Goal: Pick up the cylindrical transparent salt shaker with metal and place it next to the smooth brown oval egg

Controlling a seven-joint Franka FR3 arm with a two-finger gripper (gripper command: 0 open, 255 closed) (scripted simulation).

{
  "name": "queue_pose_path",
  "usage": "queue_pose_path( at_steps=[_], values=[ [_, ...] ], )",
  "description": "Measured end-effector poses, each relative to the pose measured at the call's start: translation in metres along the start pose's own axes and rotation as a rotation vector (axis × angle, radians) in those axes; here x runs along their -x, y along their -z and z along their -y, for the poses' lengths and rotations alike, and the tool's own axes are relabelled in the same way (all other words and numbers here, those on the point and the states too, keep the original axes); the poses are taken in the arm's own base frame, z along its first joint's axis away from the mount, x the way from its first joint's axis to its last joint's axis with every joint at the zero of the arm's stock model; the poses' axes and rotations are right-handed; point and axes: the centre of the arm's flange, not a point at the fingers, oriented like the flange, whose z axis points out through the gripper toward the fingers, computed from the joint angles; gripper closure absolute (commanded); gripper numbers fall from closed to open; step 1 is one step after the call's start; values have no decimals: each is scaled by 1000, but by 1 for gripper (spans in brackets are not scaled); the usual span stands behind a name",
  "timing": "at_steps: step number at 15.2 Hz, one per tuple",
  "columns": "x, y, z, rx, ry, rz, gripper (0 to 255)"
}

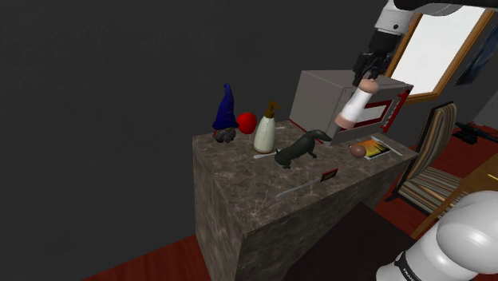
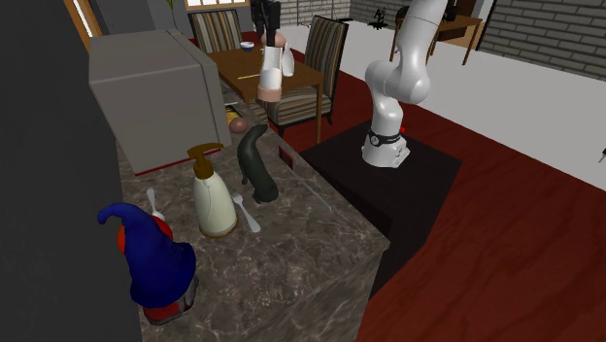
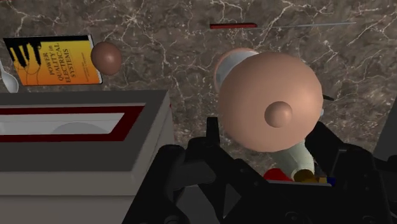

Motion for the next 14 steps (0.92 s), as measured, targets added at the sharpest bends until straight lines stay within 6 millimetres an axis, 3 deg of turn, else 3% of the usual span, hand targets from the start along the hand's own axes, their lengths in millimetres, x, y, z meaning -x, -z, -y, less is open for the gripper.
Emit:
queue_pose_path(
  at_steps=[14],
  values=[
    [23, 4, -187, -1, 0, 0, 255]
  ],
)
